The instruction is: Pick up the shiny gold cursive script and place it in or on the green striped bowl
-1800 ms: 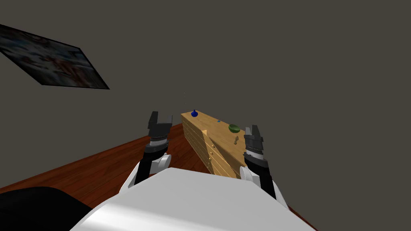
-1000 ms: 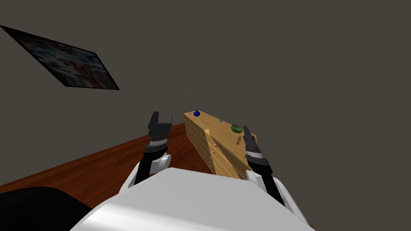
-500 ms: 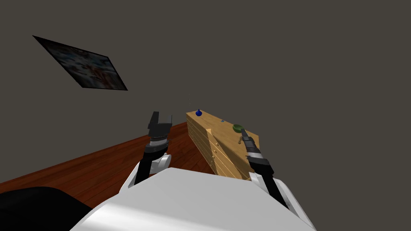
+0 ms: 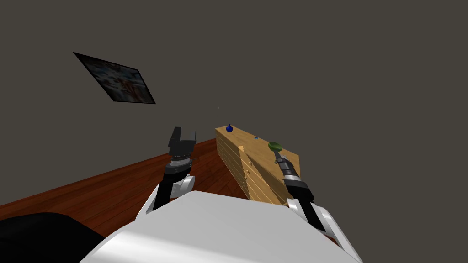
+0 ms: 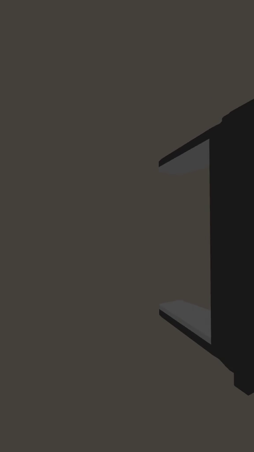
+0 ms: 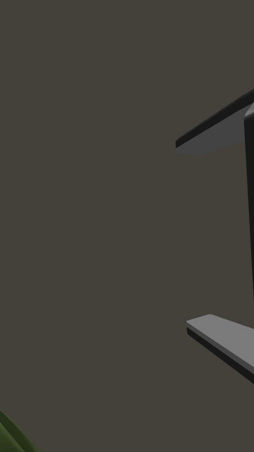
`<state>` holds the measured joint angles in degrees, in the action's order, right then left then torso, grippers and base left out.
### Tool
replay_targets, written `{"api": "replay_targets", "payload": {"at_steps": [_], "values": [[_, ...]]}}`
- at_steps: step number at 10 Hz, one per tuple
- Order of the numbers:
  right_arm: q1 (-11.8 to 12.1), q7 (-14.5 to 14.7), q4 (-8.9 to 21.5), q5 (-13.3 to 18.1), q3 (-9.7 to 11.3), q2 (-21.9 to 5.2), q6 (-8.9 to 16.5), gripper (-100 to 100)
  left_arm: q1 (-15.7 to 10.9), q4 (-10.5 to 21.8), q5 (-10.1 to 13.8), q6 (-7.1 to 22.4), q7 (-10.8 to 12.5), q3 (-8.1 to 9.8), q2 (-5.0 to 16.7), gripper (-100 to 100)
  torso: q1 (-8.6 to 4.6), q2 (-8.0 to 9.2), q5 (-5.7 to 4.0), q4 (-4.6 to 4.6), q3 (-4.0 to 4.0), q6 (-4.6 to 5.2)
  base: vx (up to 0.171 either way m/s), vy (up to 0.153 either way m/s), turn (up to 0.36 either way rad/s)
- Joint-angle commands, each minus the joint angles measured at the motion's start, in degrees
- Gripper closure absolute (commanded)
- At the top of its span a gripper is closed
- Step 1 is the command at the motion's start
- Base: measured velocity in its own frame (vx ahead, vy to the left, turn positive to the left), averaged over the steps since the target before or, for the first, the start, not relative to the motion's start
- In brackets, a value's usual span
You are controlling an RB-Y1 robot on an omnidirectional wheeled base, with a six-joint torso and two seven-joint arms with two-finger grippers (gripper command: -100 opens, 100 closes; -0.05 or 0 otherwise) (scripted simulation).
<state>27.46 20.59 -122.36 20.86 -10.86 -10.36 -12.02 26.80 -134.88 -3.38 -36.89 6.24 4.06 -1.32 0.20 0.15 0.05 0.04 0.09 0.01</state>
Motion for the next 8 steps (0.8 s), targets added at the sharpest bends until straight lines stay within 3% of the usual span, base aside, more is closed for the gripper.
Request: {"api": "replay_targets", "payload": {"at_steps": [1,2,5,6,8], "values": [[1.40,1.49,-0.29,1.56,-0.73,-0.11,2.86,-100,0.00,0.00,0.00,0.00,0.00,0.00,0.00,0,0.00,0.00,0.00,0.00,0.00,0.00,-0.016,0.054,0.077],[1.40,1.49,-0.29,1.56,-0.73,-0.11,2.98,-100,0.00,0.00,0.00,0.00,0.00,0.00,0.00,0,-0.01,-0.04,0.00,-0.01,-0.02,0.00,-0.001,0.033,0.012],[2.81,3.41,2.10,3.11,-3.09,-0.99,7.20,-100,0.01,0.00,0.00,0.00,0.00,0.00,0.00,0,-0.08,-0.23,-0.02,-0.05,-0.13,-0.01,0.025,0.042,0.070],[2.81,3.41,2.10,3.11,-3.09,-0.99,7.20,-100,0.01,0.00,0.00,0.00,0.00,0.00,0.00,0,-0.05,-0.26,-0.01,-0.06,-0.15,0.00,0.033,0.042,0.016],[4.05,4.23,4.04,3.38,-4.88,-1.73,9.86,-100,0.01,0.00,0.00,0.00,0.00,0.00,0.00,0,-0.08,-0.30,-0.02,-0.07,-0.17,-0.01,0.049,0.045,0.074]]}}
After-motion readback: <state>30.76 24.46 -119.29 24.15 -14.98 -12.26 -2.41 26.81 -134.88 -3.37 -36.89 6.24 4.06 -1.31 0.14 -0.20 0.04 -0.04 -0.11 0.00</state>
